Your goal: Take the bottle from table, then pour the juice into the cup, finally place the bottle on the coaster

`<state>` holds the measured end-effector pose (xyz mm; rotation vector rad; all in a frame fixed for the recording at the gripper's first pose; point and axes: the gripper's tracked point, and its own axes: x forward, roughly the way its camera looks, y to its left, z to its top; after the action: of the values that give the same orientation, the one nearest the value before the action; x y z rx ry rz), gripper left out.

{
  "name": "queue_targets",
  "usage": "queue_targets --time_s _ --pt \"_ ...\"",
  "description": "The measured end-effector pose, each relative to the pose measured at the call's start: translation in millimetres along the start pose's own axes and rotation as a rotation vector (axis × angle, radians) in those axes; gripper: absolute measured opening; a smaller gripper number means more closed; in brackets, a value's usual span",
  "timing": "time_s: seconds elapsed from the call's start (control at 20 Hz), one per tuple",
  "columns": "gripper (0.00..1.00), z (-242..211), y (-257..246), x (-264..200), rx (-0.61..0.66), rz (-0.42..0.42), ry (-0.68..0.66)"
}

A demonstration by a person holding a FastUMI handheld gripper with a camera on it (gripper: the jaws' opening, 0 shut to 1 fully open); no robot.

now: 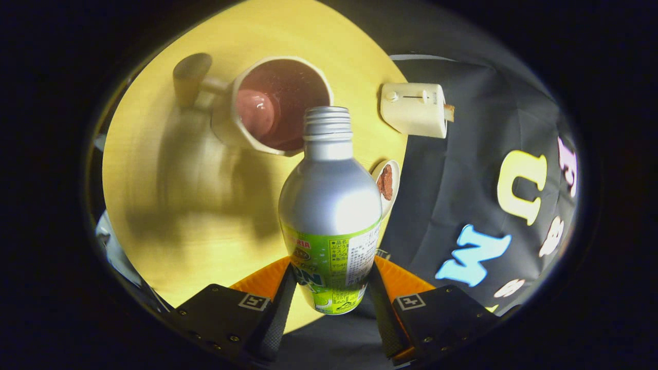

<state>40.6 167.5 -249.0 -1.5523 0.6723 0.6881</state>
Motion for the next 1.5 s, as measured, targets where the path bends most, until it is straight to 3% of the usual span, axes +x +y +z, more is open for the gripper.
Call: queue_targets --time_s 0.5,0.85,1.15,1.5 --pt "0.74 7 30 8 0.428 0.163 -0.174" --pt "0.75 12 35 18 0.643 0.235 -0.312" --pt "0.75 12 16 29 0.872 0.248 -0.404" --pt "0.75 22 -11 60 0.986 0.237 -0.503"
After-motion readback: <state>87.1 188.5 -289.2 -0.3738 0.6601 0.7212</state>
